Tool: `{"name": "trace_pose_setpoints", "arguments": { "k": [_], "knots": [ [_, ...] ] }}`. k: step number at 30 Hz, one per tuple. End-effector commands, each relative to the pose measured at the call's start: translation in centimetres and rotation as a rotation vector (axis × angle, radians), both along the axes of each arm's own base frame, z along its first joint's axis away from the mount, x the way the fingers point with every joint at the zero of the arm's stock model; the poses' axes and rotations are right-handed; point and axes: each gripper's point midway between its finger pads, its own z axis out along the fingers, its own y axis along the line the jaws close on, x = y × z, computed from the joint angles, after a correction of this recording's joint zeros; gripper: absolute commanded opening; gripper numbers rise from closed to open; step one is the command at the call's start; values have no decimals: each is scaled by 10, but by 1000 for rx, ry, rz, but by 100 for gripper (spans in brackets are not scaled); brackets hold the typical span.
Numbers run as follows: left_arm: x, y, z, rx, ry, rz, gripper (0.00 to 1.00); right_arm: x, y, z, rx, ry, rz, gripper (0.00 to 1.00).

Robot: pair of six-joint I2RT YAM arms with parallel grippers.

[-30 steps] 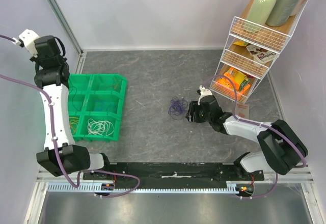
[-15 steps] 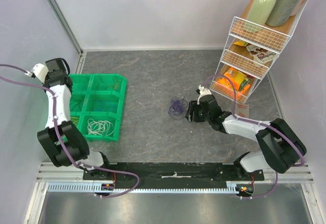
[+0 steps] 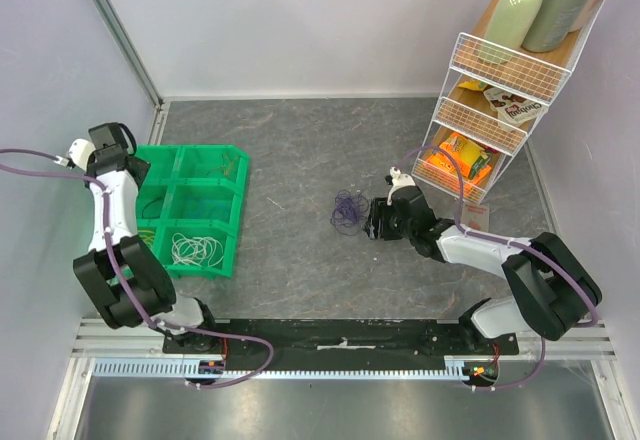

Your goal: Untangle the cables

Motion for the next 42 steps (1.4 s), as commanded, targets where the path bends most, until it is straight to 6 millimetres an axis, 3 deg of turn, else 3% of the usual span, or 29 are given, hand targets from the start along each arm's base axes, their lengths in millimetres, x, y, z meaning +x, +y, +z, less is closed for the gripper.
{"name": "trace_pose_setpoints", "arguments": {
  "k": [1, 3, 4, 6, 7, 8, 9, 10, 12, 14, 17, 19, 21, 25, 28, 31, 33, 35, 39, 42],
  "knots": [
    [9, -30, 29, -69, -147, -87, 66, 11, 7, 13, 19, -33, 11, 66],
    [24, -64, 40, -106, -206, -247, 65, 11, 8, 13, 19, -32, 13, 65],
    [34, -92, 47, -126, -247, -373, 66, 11, 8, 13, 18, -30, 13, 66],
    [48, -172, 54, -223, -337, -704, 65, 12, 8, 11, 13, -24, 13, 65],
    [45, -223, 59, -284, -383, -893, 66, 12, 8, 11, 13, -23, 13, 65],
    [39, -262, 51, -323, -403, -1024, 71, 13, 8, 10, 9, -18, 11, 65],
    [28, -314, 49, -365, -421, -1185, 82, 14, 8, 9, 6, -11, 9, 64],
    [19, -346, 42, -398, -416, -1272, 87, 15, 8, 8, 2, -11, 10, 64],
    [8, -397, 29, -417, -418, -1400, 87, 13, 14, 10, 24, -6, 43, 63],
    [1, -432, 11, -416, -368, -1476, 84, 12, 13, 13, 29, -14, 39, 63],
    [-4, -475, -11, -464, -314, -1565, 67, 10, 10, 19, 49, -40, 38, 62],
    [-1, -492, -28, -480, -266, -1593, 52, 10, 12, 24, 67, -57, 46, 61],
    [3, -502, -43, -468, -229, -1602, 46, 9, 13, 27, 82, -70, 55, 59],
    [-5, -516, -67, -468, -151, -1650, 57, 13, 17, 38, 136, -104, 61, 58],
    [-15, -530, -81, -484, -111, -1689, 55, 24, 12, 40, 155, -110, 14, 58],
    [-16, -531, -89, -460, -79, -1665, 22, 40, 4, 32, 148, -74, -53, 54],
    [-17, -529, -86, -444, -80, -1658, 6, 48, 8, 33, 155, -69, -45, 53],
    [-24, -529, -77, -436, -94, -1681, 2, 49, 16, 30, 166, -55, -14, 52],
    [-42, -526, -61, -444, -127, -1736, 2, 47, 20, 31, 185, -59, 11, 52],
    [-55, -524, -60, -481, -115, -1753, 2, 47, 17, 35, 192, -76, -11, 55]
  ]
}}
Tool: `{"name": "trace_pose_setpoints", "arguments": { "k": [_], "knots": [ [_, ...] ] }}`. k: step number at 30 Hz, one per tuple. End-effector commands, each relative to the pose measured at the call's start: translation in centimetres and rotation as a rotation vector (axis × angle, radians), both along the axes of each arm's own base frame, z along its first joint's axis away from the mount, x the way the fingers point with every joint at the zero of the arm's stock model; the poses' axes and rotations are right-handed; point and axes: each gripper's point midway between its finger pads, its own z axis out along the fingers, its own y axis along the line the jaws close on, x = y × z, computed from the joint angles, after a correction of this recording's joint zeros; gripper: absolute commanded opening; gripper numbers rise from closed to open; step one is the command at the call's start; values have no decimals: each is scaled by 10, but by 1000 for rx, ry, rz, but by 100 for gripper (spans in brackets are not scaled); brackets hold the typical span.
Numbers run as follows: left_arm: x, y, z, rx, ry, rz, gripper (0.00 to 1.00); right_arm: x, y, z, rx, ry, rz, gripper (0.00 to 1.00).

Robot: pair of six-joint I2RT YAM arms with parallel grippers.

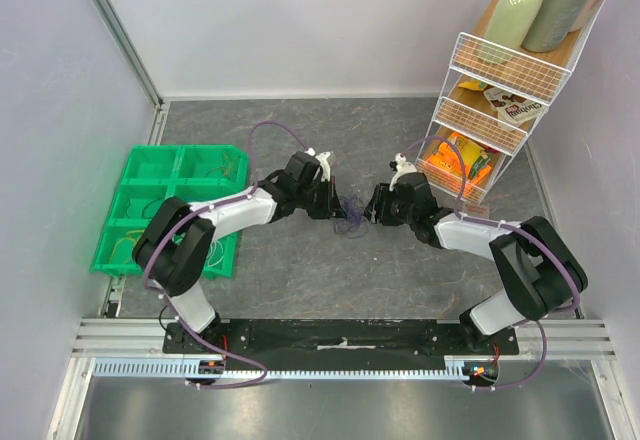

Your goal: Untangle the cables

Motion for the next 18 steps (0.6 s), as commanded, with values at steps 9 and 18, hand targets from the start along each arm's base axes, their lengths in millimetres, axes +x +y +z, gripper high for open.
{"name": "trace_pose_setpoints", "arguments": {
  "k": [9, 18],
  "knots": [
    [-32, -8, 34, -90, -37, -104, 2, 31, 7, 50, 60, -103, -75, 59],
    [-36, -11, 39, -91, -50, -107, 2, 28, 20, 42, 115, -47, -43, 53]
  ]
}}
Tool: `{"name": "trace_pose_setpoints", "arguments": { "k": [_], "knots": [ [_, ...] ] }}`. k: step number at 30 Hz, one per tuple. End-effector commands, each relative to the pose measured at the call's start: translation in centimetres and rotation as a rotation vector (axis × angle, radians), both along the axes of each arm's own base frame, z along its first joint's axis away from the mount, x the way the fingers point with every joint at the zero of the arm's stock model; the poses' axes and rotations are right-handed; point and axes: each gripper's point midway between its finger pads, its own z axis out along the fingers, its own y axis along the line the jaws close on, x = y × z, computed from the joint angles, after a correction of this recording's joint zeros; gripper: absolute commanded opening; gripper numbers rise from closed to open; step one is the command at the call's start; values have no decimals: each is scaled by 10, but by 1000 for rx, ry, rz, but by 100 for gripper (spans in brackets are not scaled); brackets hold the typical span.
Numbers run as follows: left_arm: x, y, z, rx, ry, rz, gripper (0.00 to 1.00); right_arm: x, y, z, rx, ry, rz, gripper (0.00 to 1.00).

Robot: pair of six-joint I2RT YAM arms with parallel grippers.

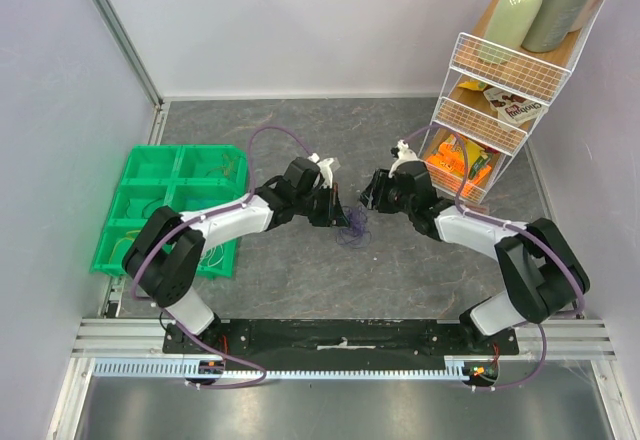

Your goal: Untangle the cables

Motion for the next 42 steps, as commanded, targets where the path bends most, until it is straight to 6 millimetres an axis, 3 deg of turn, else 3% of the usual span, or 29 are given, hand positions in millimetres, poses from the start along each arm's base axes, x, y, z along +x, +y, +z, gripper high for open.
{"name": "trace_pose_setpoints", "arguments": {
  "k": [1, 6, 11, 13, 14, 16, 19, 23, 26, 32, 42],
  "knots": [
    [-7, -6, 18, -38, -39, -32, 2, 5, 11, -1, 47, 17, 9, 50],
    [-11, -7, 19, -33, -48, -40, 2, 7, 19, -11, 63, 51, 30, 33],
    [-10, -4, 16, -17, -45, -30, 2, 6, 17, -1, 59, 29, 34, 0],
    [-9, 2, 15, 9, -52, -7, 18, 4, 12, 12, 40, 7, 31, 0],
    [-8, 7, 13, 27, -61, 13, 35, 3, 9, 21, 29, -11, 29, 0],
    [-9, 18, 11, 56, -85, 44, 55, 0, 2, 41, 20, -46, 19, 0],
    [-10, 33, 8, 84, -103, 97, 63, -8, -3, 73, 30, -85, 15, 0],
    [-14, 38, 10, 37, -104, 149, 59, -17, 2, 115, 98, -116, 46, 0],
    [-16, 37, 24, -27, -134, 160, 54, -22, 5, 153, 144, -168, 66, 0],
    [-16, 27, 87, -185, -314, 87, 62, -32, 10, 227, 212, -280, 126, 0],
    [-18, 25, 197, -366, -699, -13, 62, -52, 14, 305, 304, -386, 198, 0]
  ]
}}
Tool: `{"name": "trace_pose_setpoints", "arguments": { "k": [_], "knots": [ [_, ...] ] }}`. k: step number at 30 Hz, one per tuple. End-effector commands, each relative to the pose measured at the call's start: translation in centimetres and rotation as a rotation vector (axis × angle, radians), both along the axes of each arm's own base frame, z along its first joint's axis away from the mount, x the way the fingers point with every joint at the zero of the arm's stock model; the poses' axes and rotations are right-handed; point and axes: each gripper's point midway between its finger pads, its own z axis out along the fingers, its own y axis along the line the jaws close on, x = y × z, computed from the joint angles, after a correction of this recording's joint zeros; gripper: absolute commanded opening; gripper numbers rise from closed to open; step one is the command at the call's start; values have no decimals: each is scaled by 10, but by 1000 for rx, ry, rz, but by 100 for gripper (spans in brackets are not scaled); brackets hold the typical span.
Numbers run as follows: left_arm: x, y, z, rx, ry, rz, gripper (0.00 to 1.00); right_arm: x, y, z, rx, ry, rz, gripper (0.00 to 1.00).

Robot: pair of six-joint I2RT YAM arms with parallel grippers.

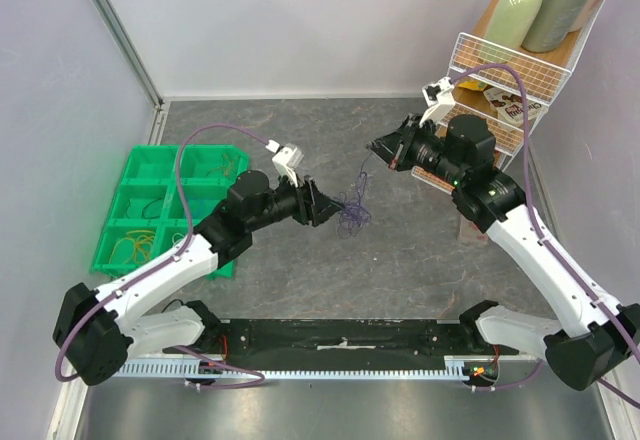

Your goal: Untangle the cables

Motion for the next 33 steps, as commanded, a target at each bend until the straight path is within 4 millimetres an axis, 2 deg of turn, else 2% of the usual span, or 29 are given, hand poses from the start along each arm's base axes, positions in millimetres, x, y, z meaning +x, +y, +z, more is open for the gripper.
{"name": "trace_pose_setpoints", "arguments": {
  "k": [1, 5, 10, 15, 20, 22, 25, 30, 31, 32, 33],
  "knots": [
    [3, -12, 70, -104, -262, -80, 62, -19, 4, 50, 70, -70, 66, 0],
    [0, -28, 89, -173, -286, -148, 62, -27, 8, 61, 117, -72, 103, 0],
    [-8, -43, 103, -264, -259, -221, 57, -30, 8, 60, 127, -66, 106, 0],
    [-5, -54, 106, -313, -219, -241, 57, -33, 9, 58, 138, -57, 118, 0],
    [3, -63, 96, -305, -174, -228, 51, -37, 9, 57, 147, -54, 128, 0],
    [4, -66, 95, -305, -168, -232, 45, -38, 9, 58, 152, -57, 131, 0],
    [3, -67, 93, -306, -156, -242, 26, -38, 7, 56, 147, -62, 124, 0],
    [-13, -63, 97, -328, -165, -292, 2, -31, 7, 33, 97, -33, 106, 0],
    [-15, -62, 96, -331, -155, -295, 2, -29, 6, 24, 64, -34, 102, 1],
    [-19, -60, 98, -336, -153, -299, 2, -25, 2, 14, 16, -31, 80, 8],
    [-22, -58, 97, -333, -142, -306, 2, -20, -4, 2, -41, -22, 55, 22]
  ]
}}
